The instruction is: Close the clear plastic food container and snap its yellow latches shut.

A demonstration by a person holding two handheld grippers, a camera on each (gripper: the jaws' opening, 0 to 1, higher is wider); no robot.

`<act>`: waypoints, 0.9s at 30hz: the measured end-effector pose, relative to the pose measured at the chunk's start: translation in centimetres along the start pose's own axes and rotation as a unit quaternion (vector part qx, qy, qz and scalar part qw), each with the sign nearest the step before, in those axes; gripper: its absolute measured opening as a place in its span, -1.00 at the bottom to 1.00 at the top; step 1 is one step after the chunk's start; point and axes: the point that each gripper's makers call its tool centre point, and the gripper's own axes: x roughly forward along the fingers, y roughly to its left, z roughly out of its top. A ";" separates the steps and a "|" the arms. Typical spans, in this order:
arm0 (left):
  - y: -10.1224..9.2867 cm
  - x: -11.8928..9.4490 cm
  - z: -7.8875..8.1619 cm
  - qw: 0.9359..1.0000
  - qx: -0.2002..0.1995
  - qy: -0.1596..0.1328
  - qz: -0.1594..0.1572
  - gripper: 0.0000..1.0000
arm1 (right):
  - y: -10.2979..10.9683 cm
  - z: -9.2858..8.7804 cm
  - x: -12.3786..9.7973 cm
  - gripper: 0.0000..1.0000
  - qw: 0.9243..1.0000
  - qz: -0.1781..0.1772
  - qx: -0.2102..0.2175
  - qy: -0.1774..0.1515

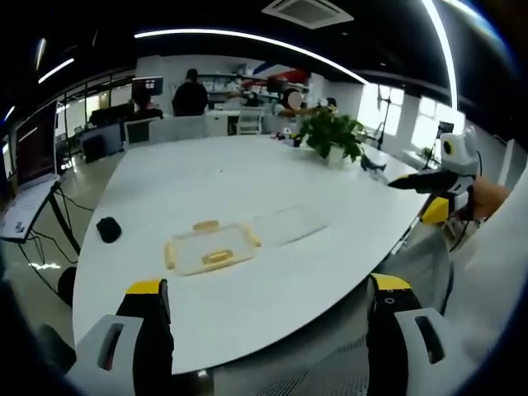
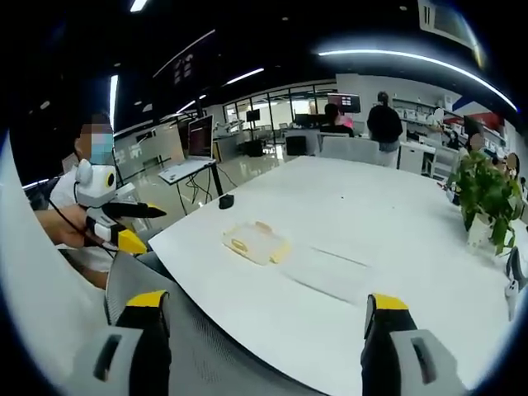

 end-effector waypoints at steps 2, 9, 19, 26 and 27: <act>0.0 0.0 0.0 1.000 0.002 0.000 0.000 0.97 | 0.1 0.0 0.0 0.98 1.000 0.003 -0.002 0.001; 0.0 -0.2 0.2 1.000 0.010 -0.002 0.002 0.95 | 0.6 -0.1 0.1 0.95 1.000 0.014 -0.007 0.002; 0.1 -0.4 0.0 1.000 0.018 0.006 -0.003 0.92 | 0.7 0.2 0.2 0.95 1.000 0.019 -0.019 0.002; 0.7 -0.6 0.3 1.000 0.018 0.003 -0.008 0.88 | 0.7 1.1 0.5 0.95 0.999 0.017 -0.035 -0.002; 0.8 -0.6 0.3 1.000 0.020 0.005 -0.009 0.87 | 0.7 1.2 0.6 0.95 0.999 0.018 -0.037 -0.001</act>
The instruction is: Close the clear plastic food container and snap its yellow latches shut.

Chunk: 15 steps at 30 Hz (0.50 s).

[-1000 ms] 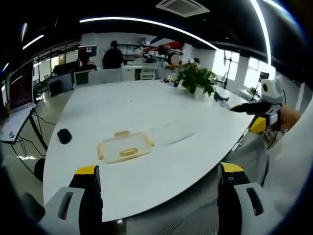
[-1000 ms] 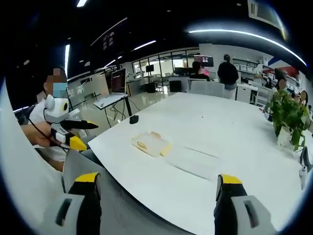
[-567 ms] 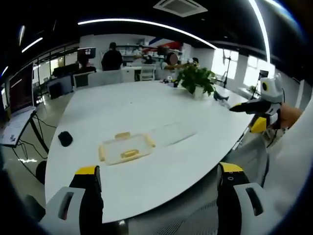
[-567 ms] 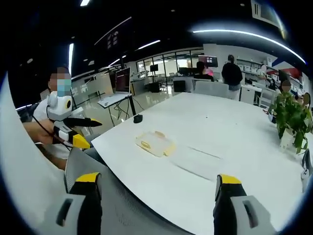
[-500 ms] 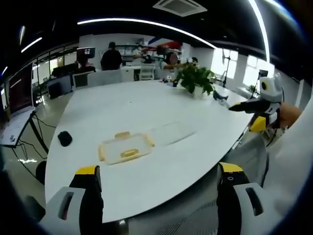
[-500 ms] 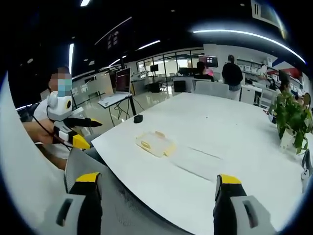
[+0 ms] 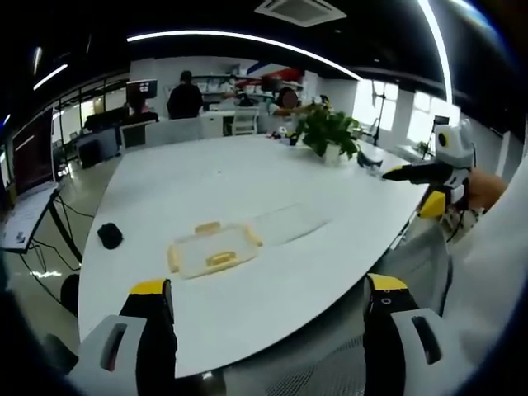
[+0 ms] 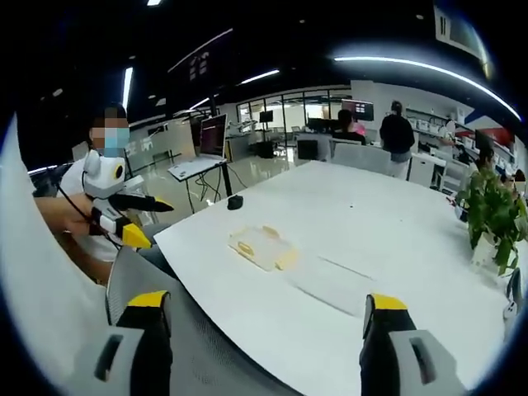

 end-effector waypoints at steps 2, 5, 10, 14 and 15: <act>0.3 0.0 0.1 1.000 0.006 0.003 0.000 0.88 | 0.0 0.2 0.2 0.95 1.000 0.001 -0.007 0.001; 0.7 -0.1 0.4 1.000 0.012 0.002 0.000 0.87 | -0.2 0.8 0.4 0.96 1.000 0.002 -0.014 -0.003; 1.2 0.3 0.8 1.000 0.028 0.008 -0.002 0.87 | -0.5 1.0 0.8 0.96 1.000 -0.001 -0.011 -0.002; 1.8 0.6 1.2 1.000 0.030 0.008 -0.002 0.87 | -0.7 1.3 1.1 0.96 1.000 0.001 -0.021 -0.001; 1.9 0.6 1.3 0.999 0.032 0.008 -0.002 0.87 | -0.8 1.5 1.2 0.98 1.000 0.000 -0.022 -0.002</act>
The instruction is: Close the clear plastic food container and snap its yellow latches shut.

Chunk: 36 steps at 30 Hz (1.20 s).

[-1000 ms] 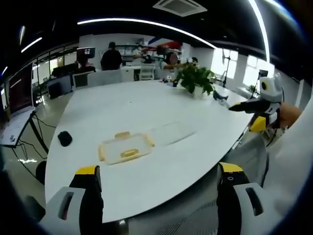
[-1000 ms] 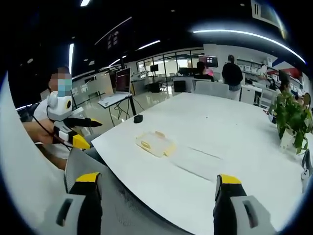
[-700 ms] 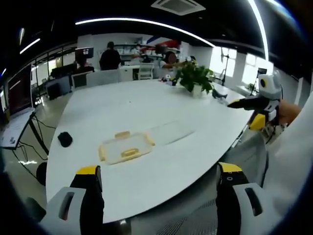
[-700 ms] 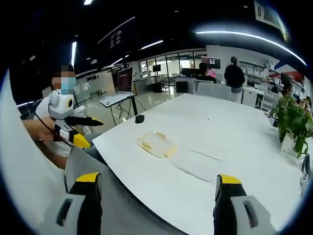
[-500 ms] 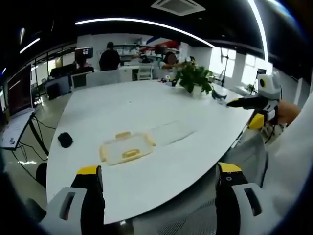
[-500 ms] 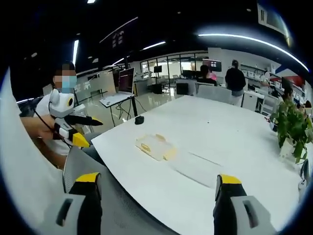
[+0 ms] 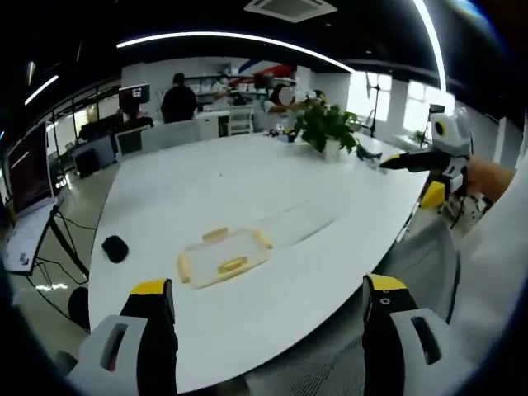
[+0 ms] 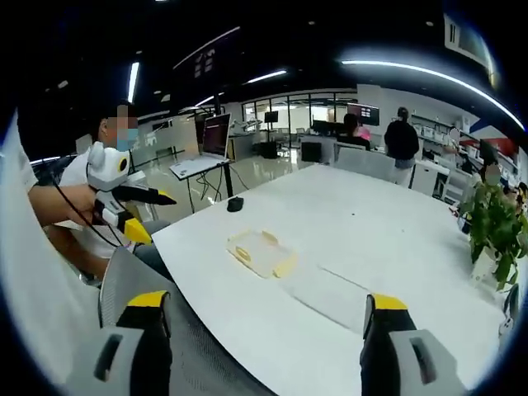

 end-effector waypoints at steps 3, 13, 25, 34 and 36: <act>0.4 0.0 0.4 1.000 0.008 0.000 0.000 0.87 | -0.3 0.4 0.2 0.98 1.000 0.000 -0.012 0.000; 1.5 0.5 1.3 1.000 0.024 0.008 -0.014 0.83 | -1.1 1.7 1.6 0.89 1.000 0.008 -0.027 -0.008; 3.2 1.1 2.6 0.999 0.044 0.001 -0.026 0.84 | -1.1 3.4 3.9 0.94 0.998 0.022 -0.053 -0.015; 5.4 2.1 2.0 0.998 0.051 0.009 -0.026 0.82 | -1.1 3.9 6.1 0.94 0.998 0.035 -0.048 -0.014; 6.0 2.3 1.8 0.998 0.057 0.017 -0.026 0.82 | -1.1 3.6 6.5 0.94 0.998 0.038 -0.051 -0.010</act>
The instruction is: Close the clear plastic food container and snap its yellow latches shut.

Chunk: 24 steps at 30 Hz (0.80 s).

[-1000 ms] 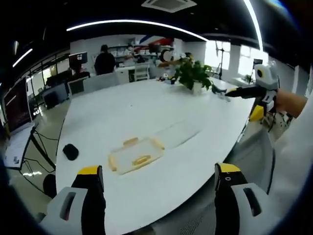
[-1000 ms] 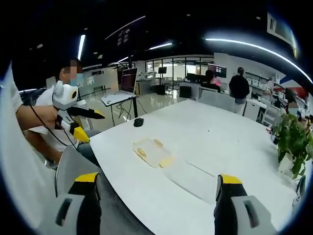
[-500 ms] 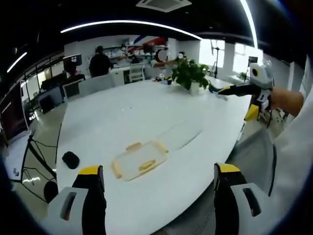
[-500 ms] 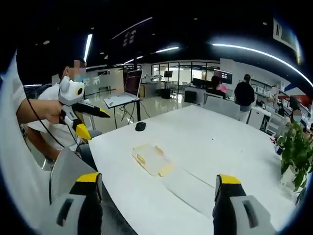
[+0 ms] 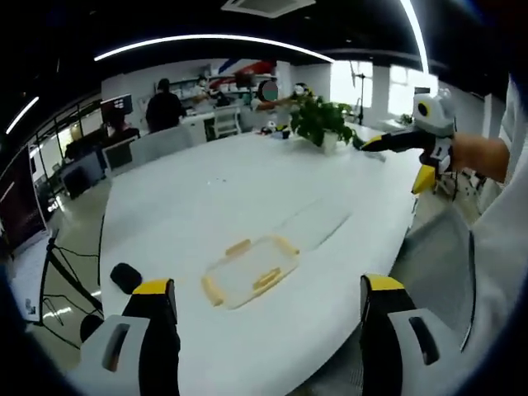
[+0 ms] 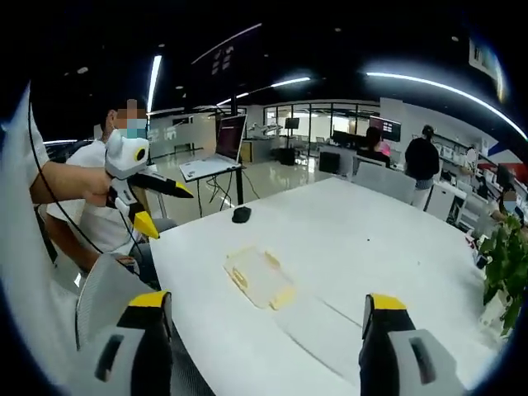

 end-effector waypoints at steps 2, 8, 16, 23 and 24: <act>0.5 0.1 0.0 1.000 0.009 0.005 0.000 0.83 | -0.2 -0.2 0.3 0.92 1.000 0.001 0.001 0.001; 1.6 0.4 0.9 0.999 0.031 -0.005 -0.018 0.83 | -0.4 0.8 1.5 0.87 1.000 0.009 -0.019 0.003; 2.3 0.8 1.1 0.998 0.044 -0.014 -0.050 0.81 | -0.1 3.3 3.2 0.77 0.998 0.026 -0.062 -0.003; 3.2 1.5 1.1 0.995 0.060 -0.016 -0.079 0.82 | 0.3 3.3 5.3 0.50 0.995 0.046 -0.084 0.008; 3.3 1.7 1.0 0.994 0.064 -0.015 -0.084 0.81 | 0.3 3.2 5.5 0.49 0.995 0.046 -0.088 0.011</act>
